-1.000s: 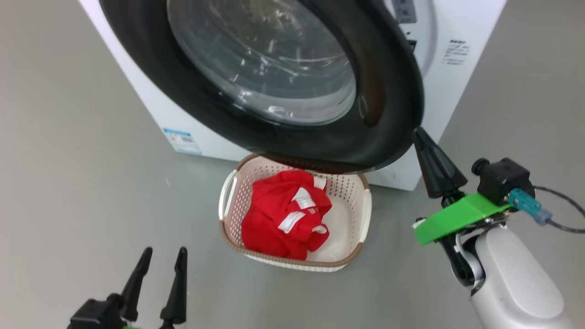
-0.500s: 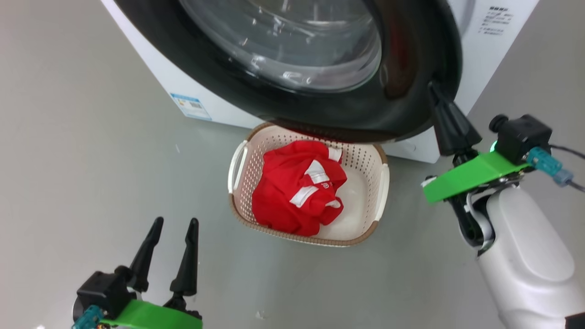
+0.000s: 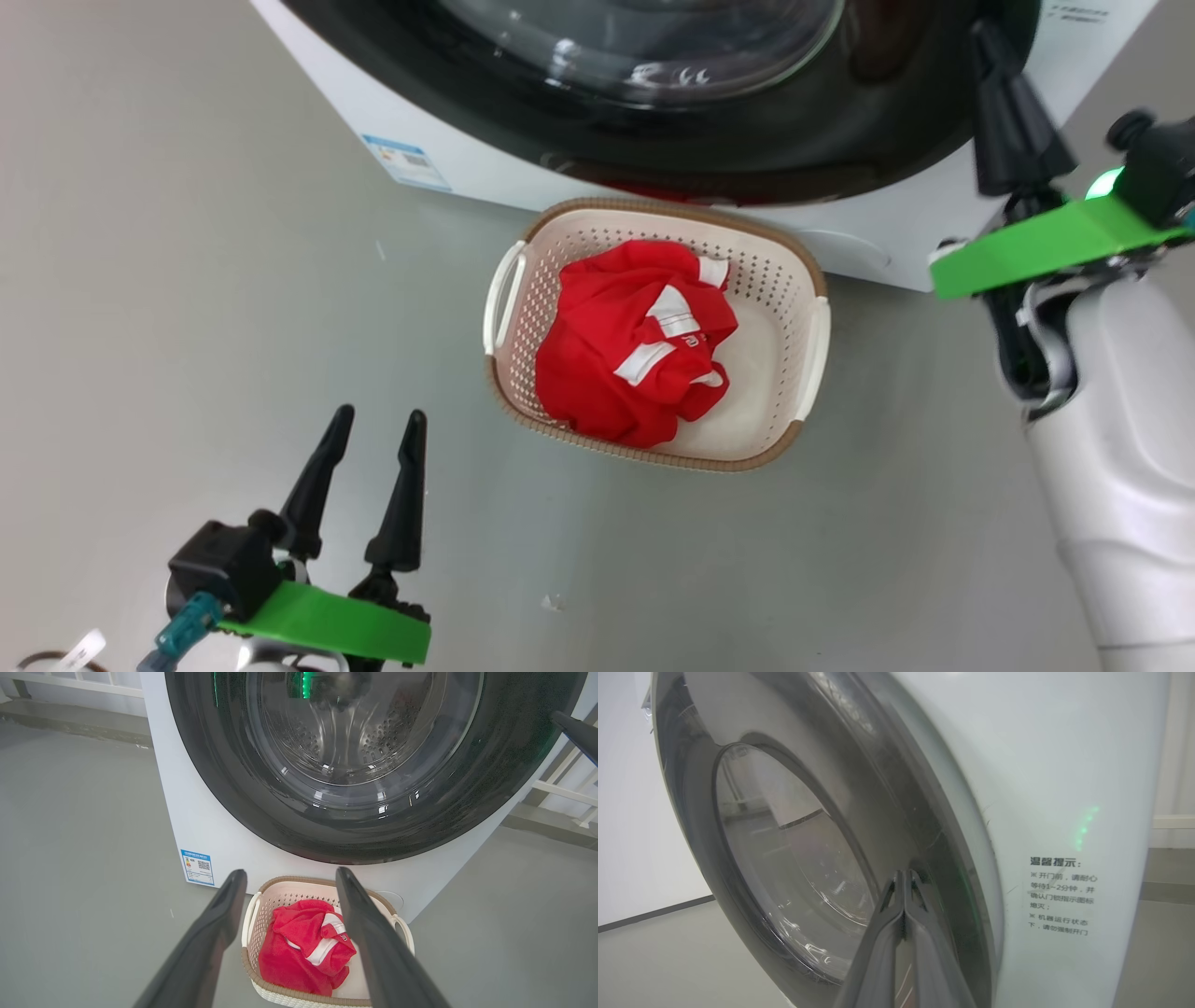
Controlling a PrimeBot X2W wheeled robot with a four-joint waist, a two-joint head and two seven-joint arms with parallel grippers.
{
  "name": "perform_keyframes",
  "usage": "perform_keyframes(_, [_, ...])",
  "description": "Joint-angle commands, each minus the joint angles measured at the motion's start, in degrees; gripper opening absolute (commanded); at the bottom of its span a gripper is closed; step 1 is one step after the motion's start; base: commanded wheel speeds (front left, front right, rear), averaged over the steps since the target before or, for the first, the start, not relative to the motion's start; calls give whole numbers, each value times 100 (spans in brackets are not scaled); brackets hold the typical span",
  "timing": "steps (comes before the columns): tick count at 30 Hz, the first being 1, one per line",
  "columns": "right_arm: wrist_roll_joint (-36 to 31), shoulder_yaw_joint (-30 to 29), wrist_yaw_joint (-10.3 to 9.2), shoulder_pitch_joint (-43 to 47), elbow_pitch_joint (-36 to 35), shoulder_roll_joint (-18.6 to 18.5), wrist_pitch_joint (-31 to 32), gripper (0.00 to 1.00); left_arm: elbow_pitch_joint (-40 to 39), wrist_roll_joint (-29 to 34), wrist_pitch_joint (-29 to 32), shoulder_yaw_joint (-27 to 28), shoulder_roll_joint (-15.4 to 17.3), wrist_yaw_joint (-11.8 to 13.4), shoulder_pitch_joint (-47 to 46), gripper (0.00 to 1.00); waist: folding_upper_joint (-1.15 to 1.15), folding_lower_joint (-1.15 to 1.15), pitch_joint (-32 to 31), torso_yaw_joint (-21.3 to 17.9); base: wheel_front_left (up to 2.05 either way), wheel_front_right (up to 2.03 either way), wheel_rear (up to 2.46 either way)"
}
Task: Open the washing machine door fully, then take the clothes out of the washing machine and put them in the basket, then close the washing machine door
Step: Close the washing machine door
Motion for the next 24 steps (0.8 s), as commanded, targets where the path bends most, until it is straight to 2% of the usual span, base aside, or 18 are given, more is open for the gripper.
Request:
perform_keyframes(1, [-86,40,20,-159,-154,48,-36,0,-147,-60,-69,162,81,-32,-125,100,0,0,70,68,0,0,0])
perform_keyframes(11, [-154,-246,20,-464,-249,51,-36,0,-136,-90,-69,156,52,-32,-223,100,0,0,164,148,0,0,0])
perform_keyframes(18, [-119,114,20,-221,-178,52,-36,0,-66,-62,-69,192,63,-32,-149,100,0,0,-35,77,0,0,0])
perform_keyframes(20, [-91,281,20,-77,-147,34,-36,13,-40,-55,-69,199,87,-32,-120,100,0,0,-124,44,0,0,0])
perform_keyframes(21, [-76,351,20,2,-142,26,-36,32,-30,-52,-69,204,102,-32,-107,100,0,0,-167,27,0,0,0])
perform_keyframes(22, [-59,409,20,85,-142,20,-36,43,-24,-50,-69,213,120,-32,-94,100,0,0,-212,5,0,0,0])
perform_keyframes(23, [-44,458,20,173,-147,14,-36,60,-14,-48,-69,225,139,-32,-79,100,0,0,-260,-18,0,0,0])
perform_keyframes(24, [-28,498,20,266,-152,10,-36,92,-10,-42,-69,236,160,-32,-63,100,0,0,-310,-43,0,0,0])
